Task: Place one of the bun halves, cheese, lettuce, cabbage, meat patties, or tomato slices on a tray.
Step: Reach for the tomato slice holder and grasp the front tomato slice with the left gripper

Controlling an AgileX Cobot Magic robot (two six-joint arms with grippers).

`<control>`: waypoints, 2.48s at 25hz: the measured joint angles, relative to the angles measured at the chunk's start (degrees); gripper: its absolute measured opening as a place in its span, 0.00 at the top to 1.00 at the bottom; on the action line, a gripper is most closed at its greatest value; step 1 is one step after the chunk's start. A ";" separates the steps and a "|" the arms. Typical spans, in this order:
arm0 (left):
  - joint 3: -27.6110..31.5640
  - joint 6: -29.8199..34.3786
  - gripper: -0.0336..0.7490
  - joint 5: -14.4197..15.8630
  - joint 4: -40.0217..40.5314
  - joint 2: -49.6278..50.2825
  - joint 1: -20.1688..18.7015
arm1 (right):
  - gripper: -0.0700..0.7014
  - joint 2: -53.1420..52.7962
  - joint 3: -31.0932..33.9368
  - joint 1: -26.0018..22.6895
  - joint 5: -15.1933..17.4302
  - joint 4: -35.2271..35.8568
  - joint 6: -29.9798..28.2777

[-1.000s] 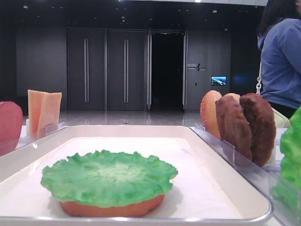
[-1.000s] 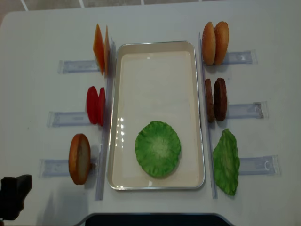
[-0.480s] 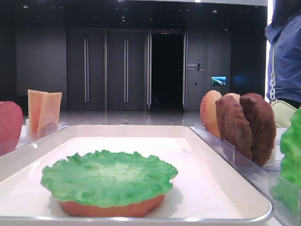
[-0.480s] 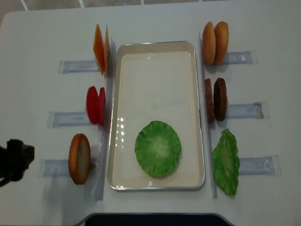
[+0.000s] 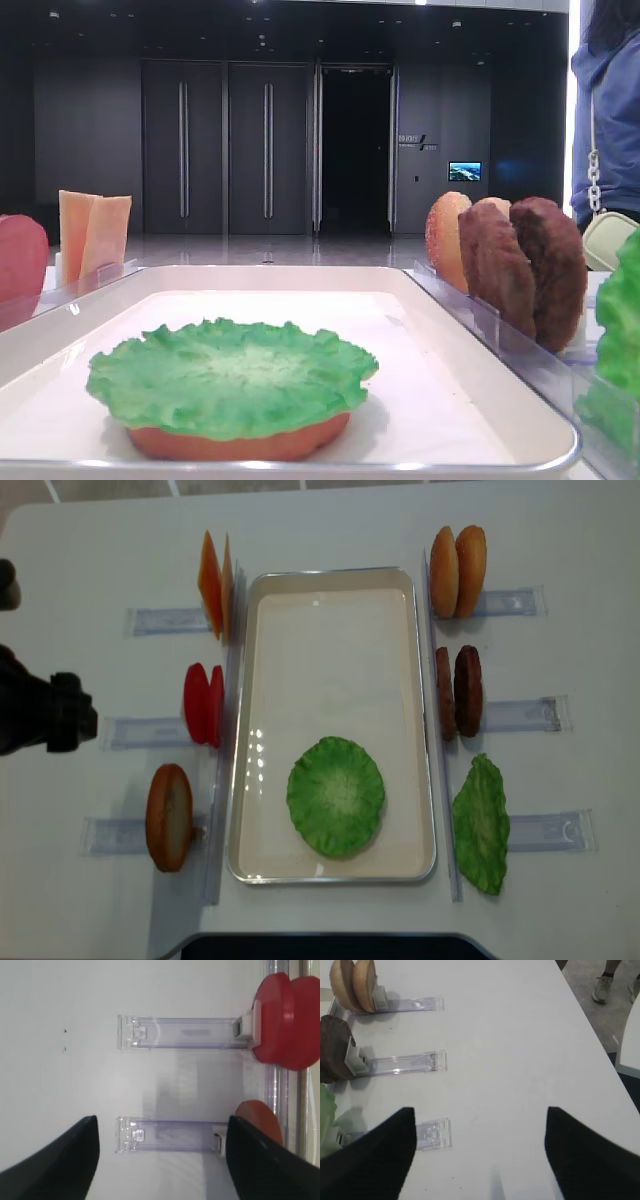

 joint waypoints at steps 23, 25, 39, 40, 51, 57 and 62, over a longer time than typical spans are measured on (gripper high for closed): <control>-12.06 -6.55 0.19 -1.45 -0.12 20.31 0.02 | 0.21 0.00 0.00 0.00 0.00 0.00 0.00; -12.06 -6.55 0.19 -1.57 -0.68 20.35 0.02 | 0.21 0.00 0.00 0.00 0.00 0.00 0.00; -12.06 -11.23 0.19 -2.73 -1.87 20.41 -5.22 | 0.21 0.00 0.00 0.00 0.00 0.00 0.00; -12.06 -12.08 0.19 -2.77 -1.47 20.41 -6.50 | 0.21 0.00 0.00 0.00 0.00 0.00 0.00; -12.06 -21.88 0.19 -4.16 1.90 20.52 -18.65 | 0.21 0.00 0.00 0.00 0.00 0.00 0.05; -12.06 -27.86 0.19 -4.21 4.69 21.46 -24.27 | 0.21 0.00 0.00 0.00 0.00 0.00 0.05; -12.06 -29.86 0.19 -5.04 5.52 22.75 -25.94 | 0.21 0.00 0.00 0.00 0.00 0.00 0.10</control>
